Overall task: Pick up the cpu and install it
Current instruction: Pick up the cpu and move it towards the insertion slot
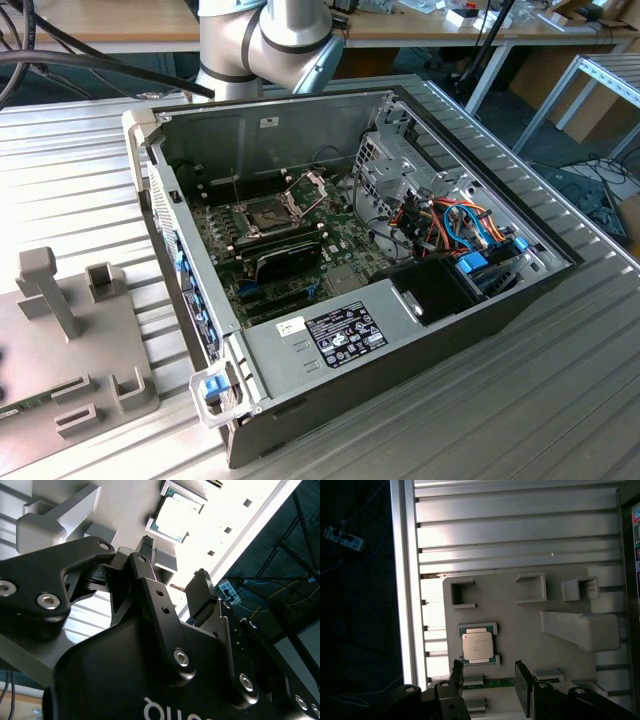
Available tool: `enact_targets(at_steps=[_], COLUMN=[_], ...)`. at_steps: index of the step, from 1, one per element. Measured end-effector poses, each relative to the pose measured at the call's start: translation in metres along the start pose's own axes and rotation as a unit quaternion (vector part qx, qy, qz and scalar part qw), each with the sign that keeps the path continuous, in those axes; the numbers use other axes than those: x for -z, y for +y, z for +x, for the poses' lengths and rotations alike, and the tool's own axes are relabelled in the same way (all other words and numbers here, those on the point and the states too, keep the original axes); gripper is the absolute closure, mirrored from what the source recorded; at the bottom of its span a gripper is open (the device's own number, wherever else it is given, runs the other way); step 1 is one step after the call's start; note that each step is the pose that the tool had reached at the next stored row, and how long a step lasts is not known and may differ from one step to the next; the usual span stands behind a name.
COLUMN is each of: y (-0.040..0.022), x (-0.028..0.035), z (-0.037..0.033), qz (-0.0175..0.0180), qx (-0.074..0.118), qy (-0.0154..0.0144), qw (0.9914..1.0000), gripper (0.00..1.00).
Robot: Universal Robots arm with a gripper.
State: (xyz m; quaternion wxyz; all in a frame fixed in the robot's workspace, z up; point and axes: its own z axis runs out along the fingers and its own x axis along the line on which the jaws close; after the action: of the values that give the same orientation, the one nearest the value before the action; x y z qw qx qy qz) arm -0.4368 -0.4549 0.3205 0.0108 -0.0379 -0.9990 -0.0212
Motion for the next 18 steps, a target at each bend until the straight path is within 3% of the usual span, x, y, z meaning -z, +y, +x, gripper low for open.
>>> enact_targets(at_steps=[11, 18], y=[-0.0001, -0.0005], x=[-0.0018, -0.0115], z=[-0.0001, -0.0003], qz=[-0.0001, 0.0], qx=[0.0, 0.0], qy=[-0.0001, 0.0], qw=[1.0, 1.0], gripper=[0.46, 0.46])
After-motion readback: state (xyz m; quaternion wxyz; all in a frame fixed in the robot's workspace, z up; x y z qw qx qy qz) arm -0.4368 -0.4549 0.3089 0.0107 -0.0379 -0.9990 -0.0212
